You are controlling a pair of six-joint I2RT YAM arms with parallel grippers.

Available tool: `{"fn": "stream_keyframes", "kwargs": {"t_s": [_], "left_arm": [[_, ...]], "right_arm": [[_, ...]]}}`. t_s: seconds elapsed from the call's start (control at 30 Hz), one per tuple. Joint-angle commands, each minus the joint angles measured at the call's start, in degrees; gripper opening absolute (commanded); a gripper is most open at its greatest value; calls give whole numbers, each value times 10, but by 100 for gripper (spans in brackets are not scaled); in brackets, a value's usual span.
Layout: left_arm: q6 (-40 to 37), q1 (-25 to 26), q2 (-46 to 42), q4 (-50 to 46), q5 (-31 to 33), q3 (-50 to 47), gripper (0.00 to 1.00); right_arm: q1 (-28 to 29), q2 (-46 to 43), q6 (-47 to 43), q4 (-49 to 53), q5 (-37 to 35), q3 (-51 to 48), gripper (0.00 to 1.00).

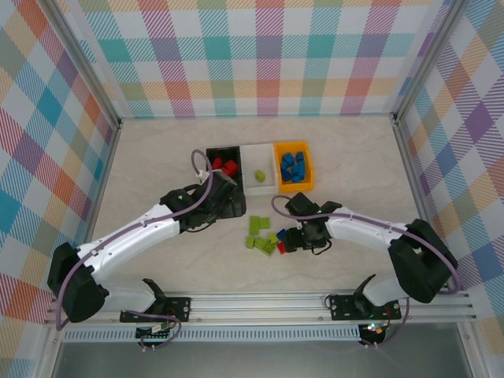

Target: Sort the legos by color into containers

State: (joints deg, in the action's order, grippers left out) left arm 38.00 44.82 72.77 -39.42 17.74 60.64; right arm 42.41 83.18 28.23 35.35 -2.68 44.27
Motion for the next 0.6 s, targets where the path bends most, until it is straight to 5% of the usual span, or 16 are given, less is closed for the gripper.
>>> {"fn": "stream_keyframes", "kwargs": {"t_s": [0.0,0.57], "left_arm": [[15,-9,-24,-16,22,-9,100],[20,-22,-41,-14,7,-44,100]], "right_arm": [[3,29,10,-9,-48,11,65],[-50,10,31,-17,-104,15,57]]}}
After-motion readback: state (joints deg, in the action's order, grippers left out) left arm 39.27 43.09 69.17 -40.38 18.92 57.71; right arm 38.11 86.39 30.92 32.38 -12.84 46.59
